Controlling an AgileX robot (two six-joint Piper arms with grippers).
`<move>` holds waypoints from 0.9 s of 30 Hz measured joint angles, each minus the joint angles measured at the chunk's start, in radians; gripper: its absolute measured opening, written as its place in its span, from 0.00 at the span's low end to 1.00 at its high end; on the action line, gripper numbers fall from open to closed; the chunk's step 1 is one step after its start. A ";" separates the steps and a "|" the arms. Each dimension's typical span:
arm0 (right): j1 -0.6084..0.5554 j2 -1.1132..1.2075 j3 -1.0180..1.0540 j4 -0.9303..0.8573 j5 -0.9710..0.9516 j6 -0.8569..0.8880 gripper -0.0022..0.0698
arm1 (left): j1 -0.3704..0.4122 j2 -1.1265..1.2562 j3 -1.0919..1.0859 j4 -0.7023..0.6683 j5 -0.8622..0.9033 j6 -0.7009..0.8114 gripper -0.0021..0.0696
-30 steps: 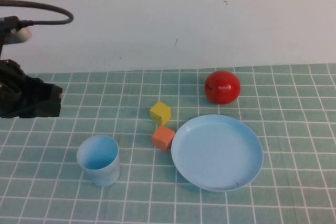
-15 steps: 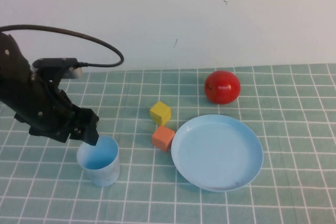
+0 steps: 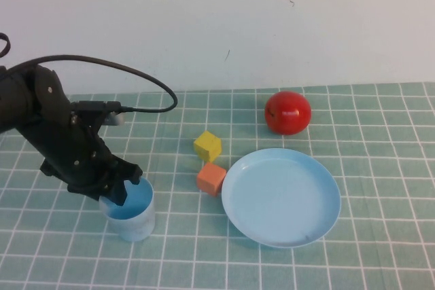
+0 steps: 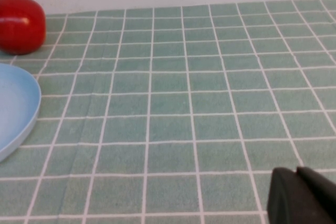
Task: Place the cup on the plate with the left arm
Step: Pick up the cup from the table, then place the cup on the plate
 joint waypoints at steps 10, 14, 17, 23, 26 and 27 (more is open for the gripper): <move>0.000 0.000 0.000 0.000 0.000 0.000 0.03 | -0.027 0.012 -0.078 -0.104 0.051 0.000 0.05; 0.000 0.000 0.000 0.000 0.000 0.000 0.03 | -0.115 0.018 -0.198 -0.130 0.080 0.000 0.04; 0.000 0.000 0.000 0.000 0.000 0.000 0.03 | -0.188 0.034 -0.296 -0.138 0.075 0.000 0.04; 0.000 0.000 0.000 0.000 0.000 0.000 0.03 | -0.315 0.160 -0.483 -0.156 0.075 -0.005 0.04; 0.000 0.000 0.000 0.000 0.000 0.000 0.03 | -0.349 0.254 -0.571 -0.156 0.102 -0.028 0.04; 0.000 0.000 0.000 0.000 0.000 0.000 0.03 | -0.356 0.286 -0.596 -0.151 0.115 -0.042 0.04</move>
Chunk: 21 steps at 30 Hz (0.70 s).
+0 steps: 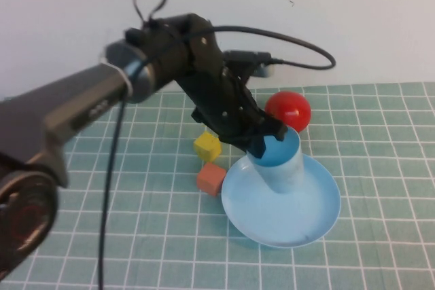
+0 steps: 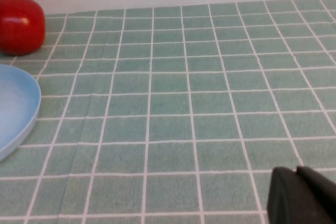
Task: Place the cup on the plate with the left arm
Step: Place the cup on the plate
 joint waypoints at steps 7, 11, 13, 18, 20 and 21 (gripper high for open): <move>0.000 0.000 0.000 0.000 0.000 0.000 0.03 | -0.014 0.140 -0.096 0.035 0.067 -0.063 0.04; 0.000 0.000 0.000 0.000 0.000 0.000 0.03 | -0.014 0.154 -0.111 0.037 0.071 -0.065 0.04; 0.000 0.000 0.000 0.000 0.000 0.000 0.03 | -0.014 0.154 -0.111 0.039 0.071 -0.063 0.05; 0.000 0.000 0.000 0.000 0.000 0.000 0.03 | -0.014 0.165 -0.127 0.041 0.093 -0.039 0.28; 0.000 0.000 0.000 0.000 0.000 0.000 0.03 | -0.014 0.170 -0.149 0.043 0.118 -0.035 0.43; 0.000 0.000 0.000 0.000 0.000 0.000 0.03 | -0.014 0.172 -0.165 0.043 0.130 -0.035 0.51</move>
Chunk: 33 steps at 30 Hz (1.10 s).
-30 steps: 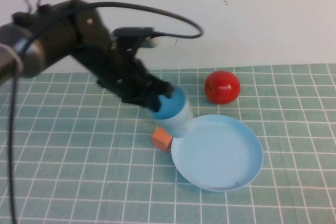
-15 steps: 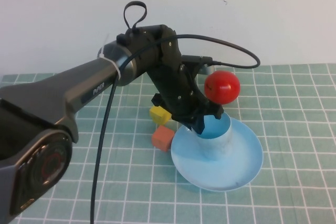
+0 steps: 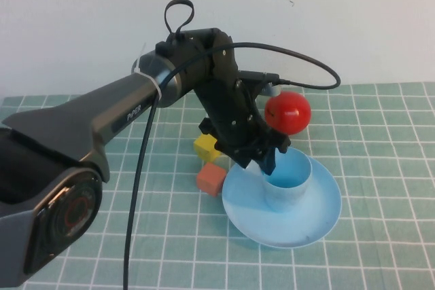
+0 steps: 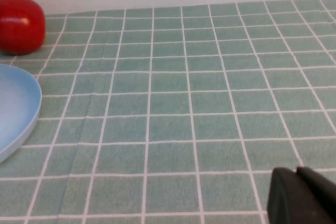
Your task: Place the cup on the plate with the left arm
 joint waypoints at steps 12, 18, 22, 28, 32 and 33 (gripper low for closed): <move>0.000 0.000 0.000 0.000 0.000 0.000 0.03 | 0.000 0.002 -0.263 0.073 0.117 -0.099 0.59; 0.000 0.000 0.000 0.000 0.000 0.000 0.03 | 0.000 -0.063 -0.294 0.221 0.126 -0.138 0.25; 0.000 0.000 0.000 0.000 0.000 0.000 0.03 | 0.000 -0.176 -0.294 0.316 0.133 -0.180 0.08; 0.000 0.000 0.000 0.000 0.000 0.000 0.03 | -0.009 -0.407 -0.296 0.359 0.125 -0.204 0.04; 0.000 0.000 0.000 0.000 0.000 0.000 0.03 | -0.063 -0.581 -0.300 0.382 0.084 -0.201 0.03; 0.000 0.000 0.000 0.000 0.000 0.000 0.03 | -0.088 -0.623 -0.300 0.387 0.074 -0.193 0.03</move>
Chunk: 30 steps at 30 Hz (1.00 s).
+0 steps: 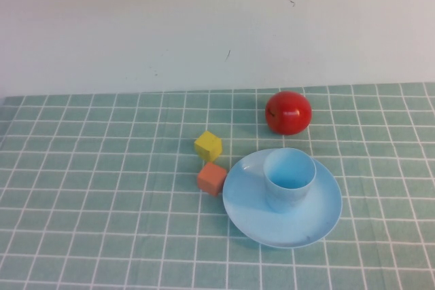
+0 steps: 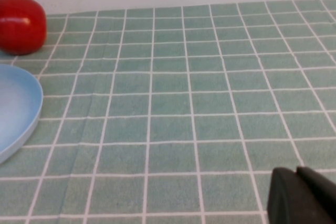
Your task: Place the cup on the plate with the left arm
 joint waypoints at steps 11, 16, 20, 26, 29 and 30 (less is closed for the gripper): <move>0.000 0.000 0.000 0.000 0.000 0.000 0.03 | -0.357 -0.357 0.411 0.336 -0.135 -0.123 0.03; 0.000 0.000 0.000 0.000 0.000 0.000 0.03 | -0.414 -0.457 0.647 0.527 -0.176 -0.260 0.03; 0.000 0.000 0.000 0.000 0.000 0.000 0.03 | -0.421 -0.489 0.723 0.546 -0.177 -0.283 0.03; 0.000 0.000 0.000 0.000 0.000 0.000 0.03 | -0.421 -0.495 0.733 0.542 -0.169 -0.291 0.03; 0.000 0.000 0.000 0.000 0.000 0.000 0.03 | -0.421 -0.495 0.734 0.533 -0.169 -0.291 0.03; 0.000 0.000 0.000 0.000 0.000 0.000 0.03 | -0.421 -0.495 0.734 0.533 -0.169 -0.291 0.03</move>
